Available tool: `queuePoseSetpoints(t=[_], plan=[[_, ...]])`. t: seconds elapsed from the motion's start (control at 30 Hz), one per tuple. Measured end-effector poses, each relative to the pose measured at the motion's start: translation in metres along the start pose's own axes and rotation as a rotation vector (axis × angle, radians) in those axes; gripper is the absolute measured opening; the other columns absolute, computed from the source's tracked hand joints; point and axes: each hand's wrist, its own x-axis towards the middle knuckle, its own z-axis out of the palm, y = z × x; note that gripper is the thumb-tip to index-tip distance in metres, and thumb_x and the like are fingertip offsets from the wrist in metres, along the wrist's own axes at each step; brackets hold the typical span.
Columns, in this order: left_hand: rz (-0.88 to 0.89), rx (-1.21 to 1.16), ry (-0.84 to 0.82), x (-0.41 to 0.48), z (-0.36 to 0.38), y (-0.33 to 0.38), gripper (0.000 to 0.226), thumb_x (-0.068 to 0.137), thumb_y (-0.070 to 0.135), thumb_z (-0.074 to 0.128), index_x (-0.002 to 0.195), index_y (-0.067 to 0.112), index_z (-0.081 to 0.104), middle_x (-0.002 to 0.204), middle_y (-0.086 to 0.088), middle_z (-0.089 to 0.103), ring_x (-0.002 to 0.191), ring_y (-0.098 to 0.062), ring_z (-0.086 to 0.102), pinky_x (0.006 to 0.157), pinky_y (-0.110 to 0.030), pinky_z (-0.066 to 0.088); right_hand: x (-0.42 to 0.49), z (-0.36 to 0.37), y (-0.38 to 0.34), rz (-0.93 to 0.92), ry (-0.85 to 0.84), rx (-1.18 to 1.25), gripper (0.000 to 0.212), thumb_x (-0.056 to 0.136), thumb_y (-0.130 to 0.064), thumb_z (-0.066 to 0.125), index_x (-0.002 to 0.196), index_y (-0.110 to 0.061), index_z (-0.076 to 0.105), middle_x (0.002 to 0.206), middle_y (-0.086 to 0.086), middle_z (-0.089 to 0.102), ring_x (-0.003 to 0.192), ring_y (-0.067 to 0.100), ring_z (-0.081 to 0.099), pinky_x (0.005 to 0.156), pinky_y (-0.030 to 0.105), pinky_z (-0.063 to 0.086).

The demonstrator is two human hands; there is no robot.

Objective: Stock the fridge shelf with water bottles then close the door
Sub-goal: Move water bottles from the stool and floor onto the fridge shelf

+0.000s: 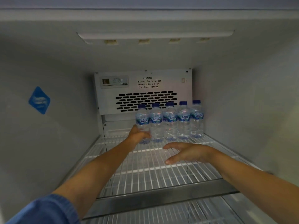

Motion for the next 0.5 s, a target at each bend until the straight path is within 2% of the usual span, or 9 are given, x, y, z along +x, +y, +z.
queuePoseSetpoints(t=[0.07, 0.17, 0.23, 0.27, 0.33, 0.37, 0.43, 0.5], plan=[[-0.011, 0.018, -0.022, -0.002, -0.002, 0.0, 0.068, 0.064, -0.004, 0.079, 0.122, 0.004, 0.044, 0.116, -0.014, 0.062, 0.103, -0.027, 0.061, 0.071, -0.035, 0.054, 0.0, 0.0, 0.0, 0.002, -0.013, -0.015, 0.08, 0.077, -0.05, 0.073, 0.145, -0.038, 0.034, 0.159, -0.01, 0.016, 0.146, 0.013, 0.018, 0.117, 0.031, 0.02], [-0.021, 0.144, -0.047, -0.016, -0.01, 0.005, 0.084, 0.055, 0.019, 0.09, 0.122, -0.001, 0.044, 0.117, -0.016, 0.062, 0.101, -0.026, 0.062, 0.082, -0.037, 0.055, -0.002, 0.0, -0.004, 0.012, -0.039, -0.051, 0.083, 0.079, -0.055, 0.069, 0.148, -0.035, 0.028, 0.16, -0.011, 0.012, 0.146, 0.012, 0.015, 0.119, 0.031, 0.017], [-0.049, 0.246, -0.047, -0.035, -0.019, 0.014, 0.102, 0.046, 0.035, 0.094, 0.125, -0.001, 0.041, 0.123, -0.008, 0.058, 0.108, -0.022, 0.058, 0.093, -0.034, 0.051, -0.009, 0.002, -0.008, 0.031, -0.044, -0.07, 0.082, 0.08, -0.056, 0.067, 0.149, -0.035, 0.027, 0.16, -0.011, 0.011, 0.146, 0.013, 0.015, 0.119, 0.032, 0.016], [-0.057, 0.284, -0.037, -0.05, -0.022, 0.02, 0.103, 0.049, 0.036, 0.093, 0.129, 0.001, 0.039, 0.125, -0.004, 0.054, 0.113, -0.022, 0.055, 0.096, -0.031, 0.047, -0.012, 0.003, -0.011, 0.04, -0.034, -0.092, 0.08, 0.081, -0.057, 0.064, 0.149, -0.035, 0.027, 0.16, -0.01, 0.011, 0.146, 0.014, 0.016, 0.119, 0.032, 0.017], [-0.025, 0.381, 0.03, -0.084, -0.03, 0.031, 0.075, 0.07, 0.025, 0.084, 0.129, 0.003, 0.043, 0.118, -0.006, 0.053, 0.113, -0.024, 0.054, 0.092, -0.03, 0.046, -0.017, 0.009, -0.019, 0.063, 0.027, -0.193, 0.072, 0.088, -0.056, 0.057, 0.15, -0.032, 0.027, 0.16, -0.007, 0.014, 0.145, 0.017, 0.02, 0.116, 0.031, 0.018], [0.03, 0.457, 0.084, -0.099, -0.035, 0.035, 0.06, 0.077, 0.02, 0.078, 0.125, 0.003, 0.047, 0.111, -0.01, 0.055, 0.106, -0.025, 0.057, 0.086, -0.03, 0.048, -0.017, 0.014, -0.025, 0.068, 0.069, -0.263, 0.067, 0.093, -0.051, 0.052, 0.15, -0.028, 0.028, 0.16, -0.005, 0.017, 0.144, 0.02, 0.024, 0.115, 0.031, 0.021], [0.176, 0.594, 0.162, -0.137, -0.046, 0.044, 0.038, 0.082, 0.014, 0.071, 0.116, 0.004, 0.055, 0.092, -0.011, 0.059, 0.087, -0.024, 0.059, 0.078, -0.032, 0.05, -0.016, 0.027, -0.043, 0.069, 0.142, -0.397, 0.055, 0.1, -0.035, 0.046, 0.149, -0.016, 0.031, 0.157, 0.005, 0.026, 0.139, 0.026, 0.035, 0.111, 0.032, 0.029], [0.288, 0.695, 0.217, -0.177, -0.059, 0.049, 0.026, 0.084, 0.011, 0.067, 0.109, 0.005, 0.06, 0.081, -0.009, 0.061, 0.077, -0.02, 0.059, 0.076, -0.031, 0.051, -0.017, 0.045, -0.069, 0.039, 0.19, -0.488, 0.048, 0.099, -0.018, 0.046, 0.145, -0.008, 0.037, 0.149, 0.011, 0.04, 0.129, 0.029, 0.046, 0.103, 0.032, 0.039]])
